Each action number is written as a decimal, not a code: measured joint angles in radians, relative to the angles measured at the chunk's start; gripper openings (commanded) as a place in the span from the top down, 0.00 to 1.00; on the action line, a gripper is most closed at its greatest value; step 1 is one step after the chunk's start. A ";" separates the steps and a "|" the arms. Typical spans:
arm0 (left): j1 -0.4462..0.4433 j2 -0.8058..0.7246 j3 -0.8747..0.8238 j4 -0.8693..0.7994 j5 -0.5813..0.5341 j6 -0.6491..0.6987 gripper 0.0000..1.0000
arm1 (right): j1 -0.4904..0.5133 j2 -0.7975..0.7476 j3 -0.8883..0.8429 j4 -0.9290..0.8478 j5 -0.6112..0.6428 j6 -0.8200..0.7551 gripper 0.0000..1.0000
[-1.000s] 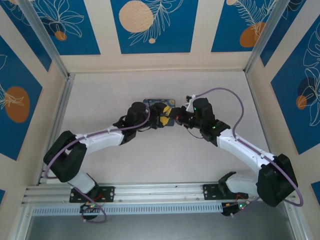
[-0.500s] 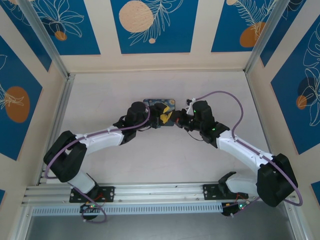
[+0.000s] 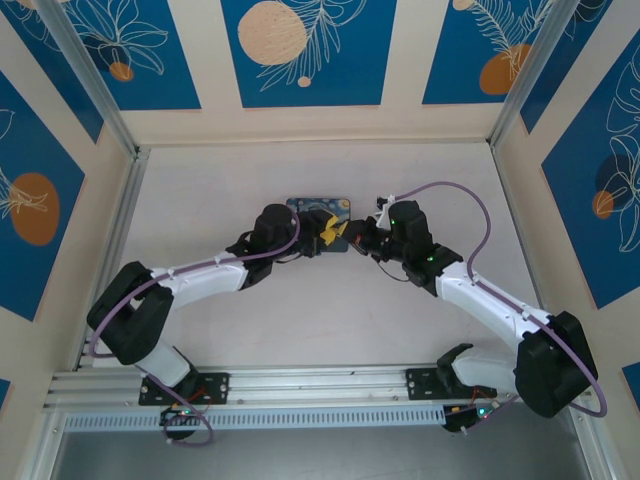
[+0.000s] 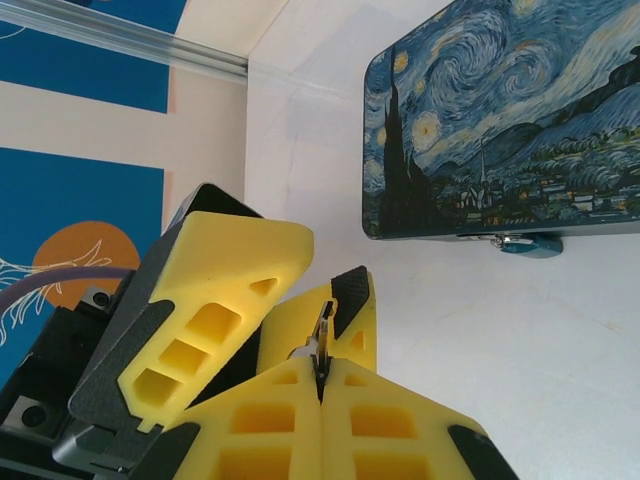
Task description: Unlock the padlock with the key
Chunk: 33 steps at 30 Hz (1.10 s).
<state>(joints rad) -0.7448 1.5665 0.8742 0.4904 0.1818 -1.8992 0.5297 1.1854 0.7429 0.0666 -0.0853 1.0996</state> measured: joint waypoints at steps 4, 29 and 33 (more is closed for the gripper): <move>0.000 0.000 0.000 -0.005 -0.001 0.007 0.80 | -0.001 0.000 0.000 0.000 0.000 0.000 1.00; -0.001 -0.027 0.000 -0.054 -0.016 0.050 1.00 | -0.007 -0.010 -0.006 -0.003 0.000 0.000 0.94; -0.002 -0.033 0.000 -0.067 -0.020 0.063 1.00 | -0.011 -0.012 -0.006 -0.009 0.000 0.001 0.54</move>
<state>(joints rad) -0.7467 1.5337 0.8742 0.4232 0.1619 -1.8366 0.5182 1.1736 0.7372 0.0578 -0.0856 1.1004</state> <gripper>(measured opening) 0.049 0.297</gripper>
